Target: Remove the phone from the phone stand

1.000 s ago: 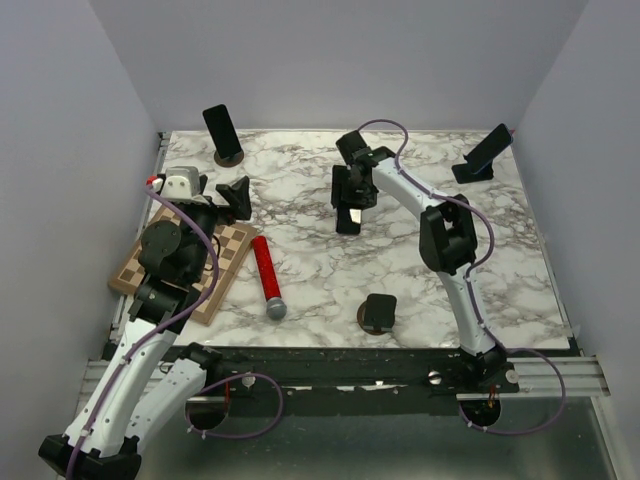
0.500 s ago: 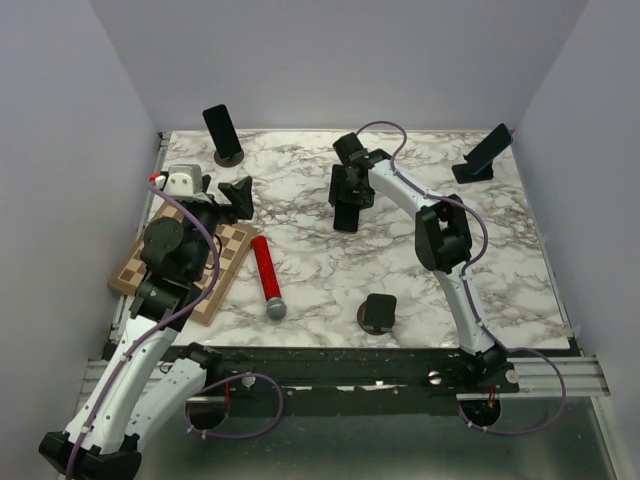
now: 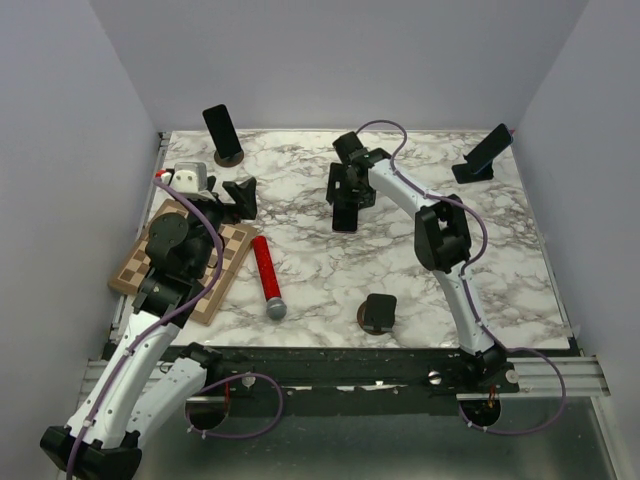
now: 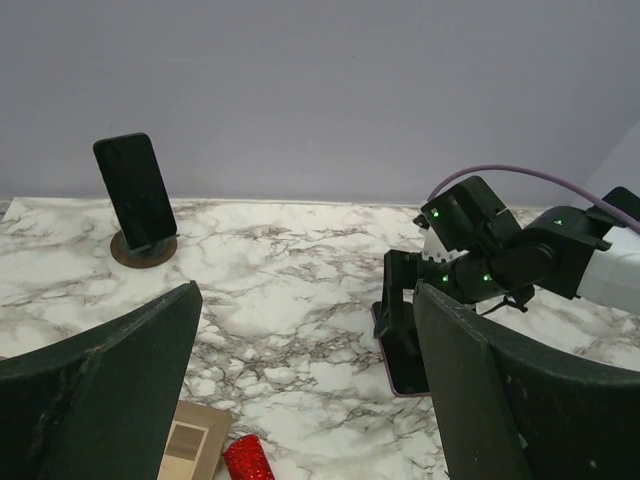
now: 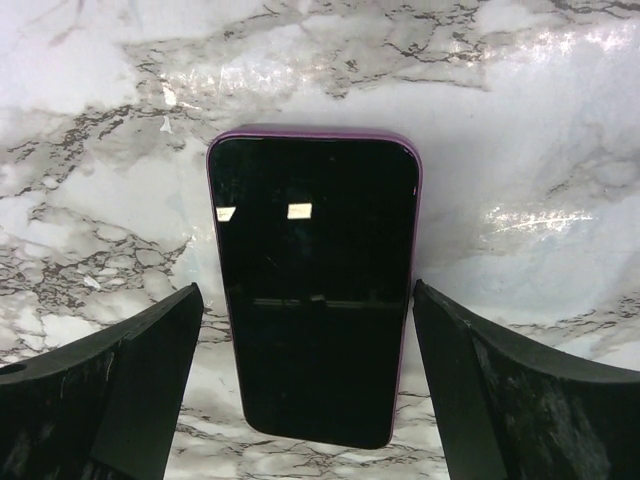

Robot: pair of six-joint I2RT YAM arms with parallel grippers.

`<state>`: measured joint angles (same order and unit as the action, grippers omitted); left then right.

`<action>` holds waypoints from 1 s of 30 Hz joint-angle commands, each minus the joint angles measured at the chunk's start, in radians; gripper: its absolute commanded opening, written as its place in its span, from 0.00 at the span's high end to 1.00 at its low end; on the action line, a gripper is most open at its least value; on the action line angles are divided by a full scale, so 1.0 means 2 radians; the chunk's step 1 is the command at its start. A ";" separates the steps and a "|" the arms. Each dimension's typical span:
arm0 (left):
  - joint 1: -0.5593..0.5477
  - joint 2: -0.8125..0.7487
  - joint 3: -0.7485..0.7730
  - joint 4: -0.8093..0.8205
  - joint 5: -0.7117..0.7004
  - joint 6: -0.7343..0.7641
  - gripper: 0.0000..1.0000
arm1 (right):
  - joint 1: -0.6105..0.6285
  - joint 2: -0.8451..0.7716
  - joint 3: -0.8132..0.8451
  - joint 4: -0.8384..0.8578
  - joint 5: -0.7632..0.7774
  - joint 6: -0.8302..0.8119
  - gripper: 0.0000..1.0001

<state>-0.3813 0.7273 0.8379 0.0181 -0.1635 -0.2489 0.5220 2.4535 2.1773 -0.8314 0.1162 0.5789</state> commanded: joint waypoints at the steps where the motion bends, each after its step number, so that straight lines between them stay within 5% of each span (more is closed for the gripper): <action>1: -0.002 -0.002 0.016 -0.001 0.012 -0.005 0.06 | 0.000 0.018 0.028 -0.010 0.005 -0.006 0.07; 14: -0.002 -0.002 0.017 -0.001 0.016 -0.008 0.06 | -0.012 -0.121 0.029 -0.024 0.087 -0.010 0.01; 27: -0.002 -0.014 0.016 -0.001 0.016 -0.013 0.06 | -0.146 -0.180 -0.034 0.000 0.128 0.079 0.00; 30: -0.002 -0.016 0.015 0.001 0.016 -0.014 0.06 | -0.162 -0.180 -0.026 -0.015 0.197 0.105 0.00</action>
<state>-0.3813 0.7143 0.8421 0.0158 -0.1555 -0.2626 0.2398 2.0834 2.1212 -0.8124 0.3511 0.6868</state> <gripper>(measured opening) 0.942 0.998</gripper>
